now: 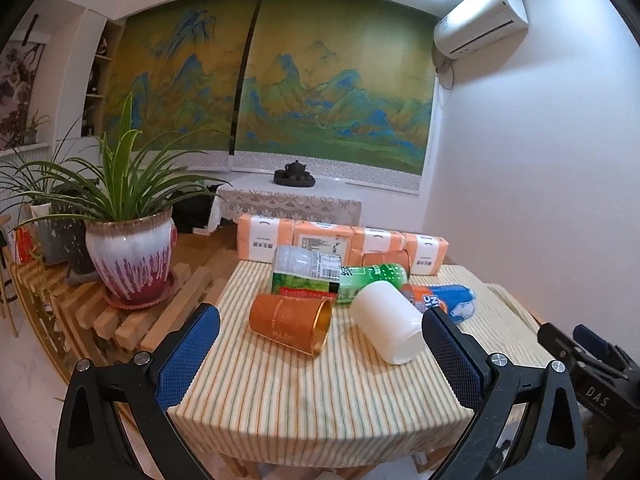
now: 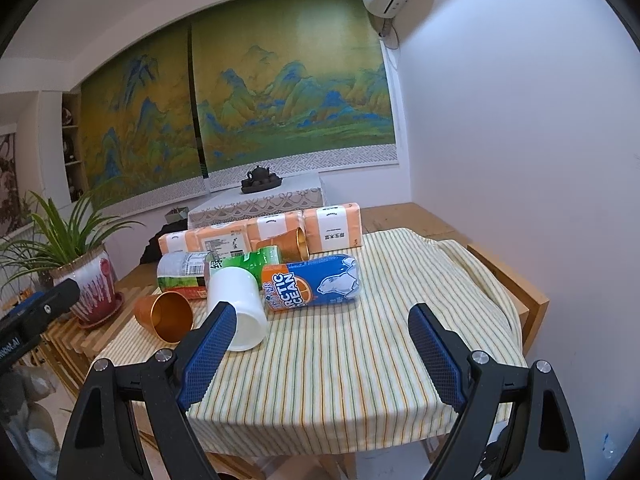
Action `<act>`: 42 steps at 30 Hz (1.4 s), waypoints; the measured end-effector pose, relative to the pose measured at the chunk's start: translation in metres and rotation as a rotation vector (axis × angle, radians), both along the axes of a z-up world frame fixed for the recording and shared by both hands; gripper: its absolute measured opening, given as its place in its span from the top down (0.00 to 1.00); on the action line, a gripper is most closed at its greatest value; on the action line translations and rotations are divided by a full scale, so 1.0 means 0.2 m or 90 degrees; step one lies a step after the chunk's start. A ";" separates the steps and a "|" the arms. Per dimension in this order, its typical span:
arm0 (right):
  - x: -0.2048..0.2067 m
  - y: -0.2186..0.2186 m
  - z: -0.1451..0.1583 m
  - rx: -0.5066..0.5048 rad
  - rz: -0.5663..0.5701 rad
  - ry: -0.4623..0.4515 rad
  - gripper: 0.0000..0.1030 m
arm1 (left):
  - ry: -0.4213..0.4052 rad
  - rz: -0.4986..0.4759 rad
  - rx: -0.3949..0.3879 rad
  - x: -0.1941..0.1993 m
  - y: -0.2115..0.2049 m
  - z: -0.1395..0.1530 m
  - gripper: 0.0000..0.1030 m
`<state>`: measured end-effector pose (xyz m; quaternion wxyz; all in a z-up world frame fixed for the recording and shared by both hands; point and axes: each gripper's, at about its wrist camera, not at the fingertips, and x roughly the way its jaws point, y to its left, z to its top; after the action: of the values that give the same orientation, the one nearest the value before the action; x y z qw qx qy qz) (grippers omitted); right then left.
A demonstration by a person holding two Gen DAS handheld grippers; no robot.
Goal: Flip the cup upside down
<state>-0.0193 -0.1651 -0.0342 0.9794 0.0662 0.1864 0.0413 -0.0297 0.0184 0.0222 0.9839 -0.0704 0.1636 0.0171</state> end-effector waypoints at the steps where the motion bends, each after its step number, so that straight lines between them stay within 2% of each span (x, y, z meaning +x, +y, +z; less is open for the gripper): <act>1: 0.00 0.00 0.00 -0.001 0.001 0.001 0.17 | 0.003 -0.003 0.001 0.00 -0.01 0.00 0.00; 11: -0.05 0.03 0.02 -0.004 0.013 -0.003 0.17 | 0.016 -0.006 0.016 -0.03 -0.05 0.03 0.00; 21: -0.01 0.00 0.02 0.014 0.010 0.007 0.17 | 0.003 0.005 0.016 -0.04 -0.04 0.05 0.00; 25: -0.01 0.00 0.01 0.013 0.011 0.008 0.17 | -0.017 0.002 -0.007 -0.04 -0.02 0.03 0.00; 30: 0.02 0.00 -0.02 0.015 0.013 0.018 0.17 | -0.018 -0.035 -0.049 -0.02 0.01 0.00 0.00; 35: 0.04 0.01 -0.03 0.017 0.012 0.024 0.17 | -0.025 -0.016 -0.050 -0.02 0.03 -0.01 0.01; 42: 0.05 0.01 -0.04 0.015 0.013 0.026 0.17 | -0.028 0.004 -0.028 -0.01 0.04 0.00 0.01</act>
<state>-0.0090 -0.1636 -0.0419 0.9741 0.0769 0.2062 0.0524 -0.0314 0.0272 0.0224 0.9854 -0.0926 0.1419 0.0153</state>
